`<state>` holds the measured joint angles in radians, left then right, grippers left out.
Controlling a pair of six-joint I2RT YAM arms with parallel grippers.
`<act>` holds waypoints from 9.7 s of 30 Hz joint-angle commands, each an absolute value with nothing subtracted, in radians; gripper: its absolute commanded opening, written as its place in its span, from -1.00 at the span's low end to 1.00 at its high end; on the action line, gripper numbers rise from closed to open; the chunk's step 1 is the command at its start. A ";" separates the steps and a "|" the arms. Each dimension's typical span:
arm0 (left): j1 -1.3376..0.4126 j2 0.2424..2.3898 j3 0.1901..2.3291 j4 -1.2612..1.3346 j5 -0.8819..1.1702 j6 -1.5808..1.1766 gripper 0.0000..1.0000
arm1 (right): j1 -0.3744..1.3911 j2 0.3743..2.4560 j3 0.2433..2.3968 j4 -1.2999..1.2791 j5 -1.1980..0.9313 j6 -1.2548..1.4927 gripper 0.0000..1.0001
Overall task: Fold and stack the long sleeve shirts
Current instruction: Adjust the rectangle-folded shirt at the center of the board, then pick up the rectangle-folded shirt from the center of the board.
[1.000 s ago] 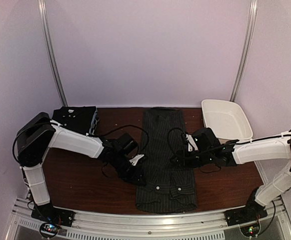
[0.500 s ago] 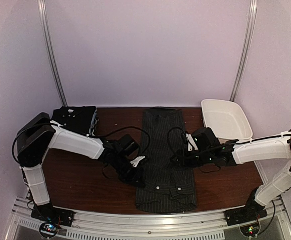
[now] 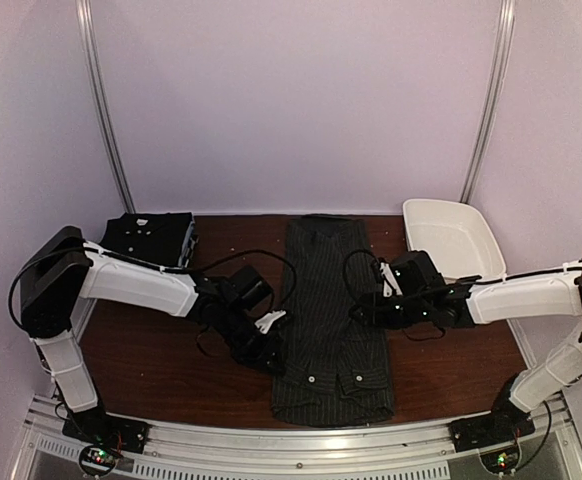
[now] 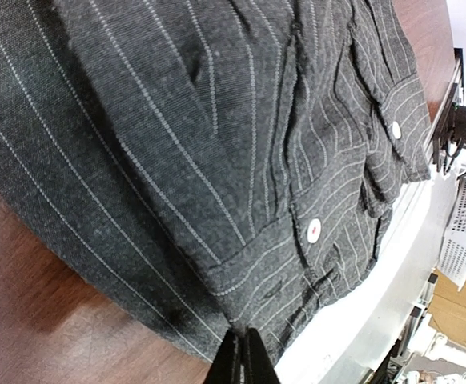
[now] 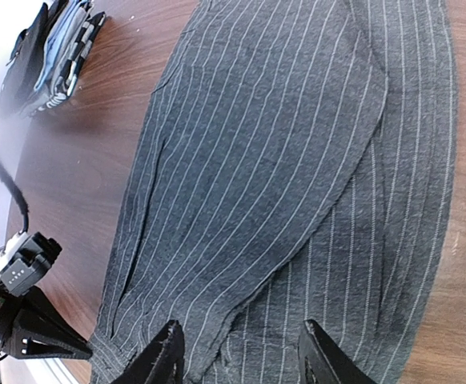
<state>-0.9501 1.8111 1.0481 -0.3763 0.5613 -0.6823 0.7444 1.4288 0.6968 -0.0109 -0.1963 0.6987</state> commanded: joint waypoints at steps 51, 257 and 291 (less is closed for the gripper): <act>-0.728 2.041 1.204 -0.212 0.541 -0.721 -0.85 | 0.459 2.048 1.309 0.090 -0.429 0.529 -0.38; -0.987 1.077 0.256 0.048 0.296 -1.201 -0.18 | 1.176 1.195 0.294 0.329 -0.141 1.118 -0.01; -0.997 1.390 0.370 0.212 0.368 -1.186 -0.37 | 1.223 1.327 0.267 0.417 -0.112 1.202 0.05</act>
<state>-0.9859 1.3682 0.3557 0.2081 0.3515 -1.1866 1.2137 1.3090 0.2813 0.3534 -0.1192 1.1824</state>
